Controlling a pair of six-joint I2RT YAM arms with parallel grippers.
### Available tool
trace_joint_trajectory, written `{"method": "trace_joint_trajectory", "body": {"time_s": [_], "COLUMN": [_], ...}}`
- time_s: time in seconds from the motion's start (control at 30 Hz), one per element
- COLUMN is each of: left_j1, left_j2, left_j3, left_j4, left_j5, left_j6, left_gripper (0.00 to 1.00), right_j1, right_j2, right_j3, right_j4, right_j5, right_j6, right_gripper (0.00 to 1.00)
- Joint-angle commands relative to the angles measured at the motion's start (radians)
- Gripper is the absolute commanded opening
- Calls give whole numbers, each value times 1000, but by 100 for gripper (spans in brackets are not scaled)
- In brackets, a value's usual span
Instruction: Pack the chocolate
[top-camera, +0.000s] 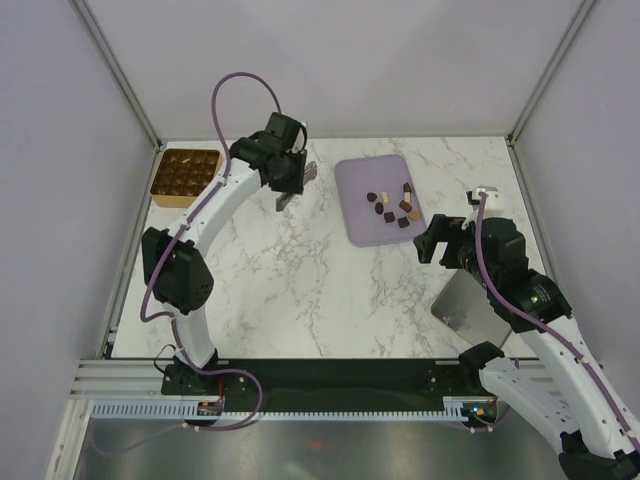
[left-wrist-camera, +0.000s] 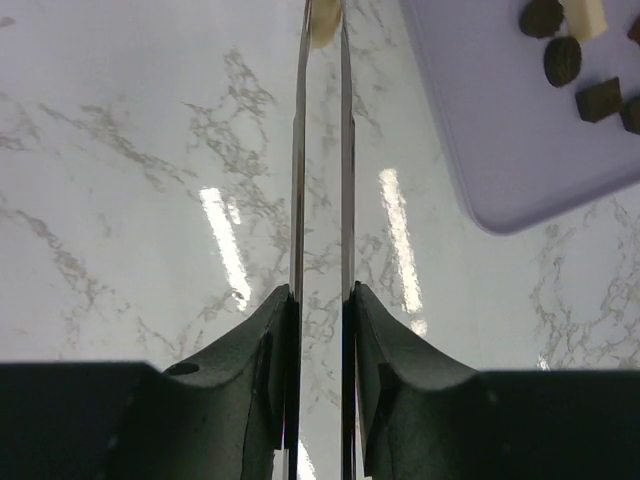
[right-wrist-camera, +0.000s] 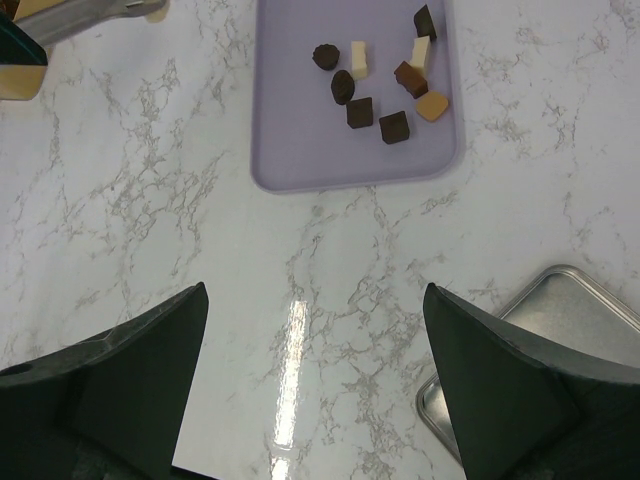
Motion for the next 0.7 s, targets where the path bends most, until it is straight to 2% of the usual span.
{"method": "trace_joint_trajectory", "body": {"time_s": [0.0,0.3,0.5,0.67], "left_j1": [121,416,537,577], "left_j2": [-65,16,129,209], "left_j3": [88,224,318,379], "left_j4": [-33,-66,-64,-53], "left_j5": [-29,-78,-59,-49], "left_j6": [47,63,49,51], "left_gripper": [36,35,34,34], "right_j1": [3,4,3,3], "right_j2": [-10,-15,10,27], "right_j3": [31,8,-3,-17], "right_j4": [25,65,90,105], "right_j5": [-7,-44,-60,-63], "right_j6": [-3,23,20,21], "right_gripper": [97,97,97,97]}}
